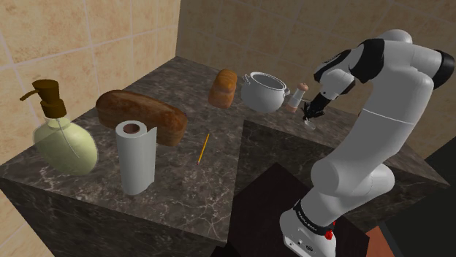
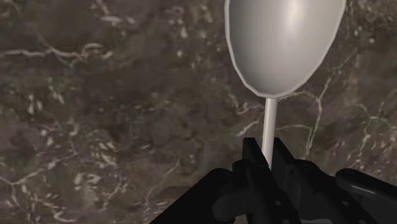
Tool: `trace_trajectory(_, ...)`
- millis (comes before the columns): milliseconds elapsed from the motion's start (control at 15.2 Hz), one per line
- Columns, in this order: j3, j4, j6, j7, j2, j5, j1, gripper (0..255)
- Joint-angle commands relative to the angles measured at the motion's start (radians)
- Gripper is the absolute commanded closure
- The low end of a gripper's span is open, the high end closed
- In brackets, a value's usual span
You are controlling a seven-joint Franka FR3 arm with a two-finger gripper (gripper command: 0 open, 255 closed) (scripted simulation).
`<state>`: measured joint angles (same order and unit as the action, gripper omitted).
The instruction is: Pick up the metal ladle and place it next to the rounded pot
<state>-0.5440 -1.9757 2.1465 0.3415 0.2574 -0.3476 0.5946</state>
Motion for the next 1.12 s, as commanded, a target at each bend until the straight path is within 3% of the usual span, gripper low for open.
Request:
trace_trajectory(0, 0.001, -0.005, 0.010, 0.008, 0.007, -0.006, 0.003, 255)
trace_trajectory(396, 0.001, -0.005, 0.010, 0.008, 0.007, -0.006, 0.003, 255)
trace_trajectory(462, 0.001, -0.005, 0.010, 0.008, 0.007, -0.006, 0.003, 0)
trace_trajectory(792, 0.001, -0.005, 0.010, 0.008, 0.007, -0.006, 0.003, 0)
trace_trajectory(1056, -0.020, 0.053, -0.095, -0.026, -0.053, 0.047, 0.001, 0)
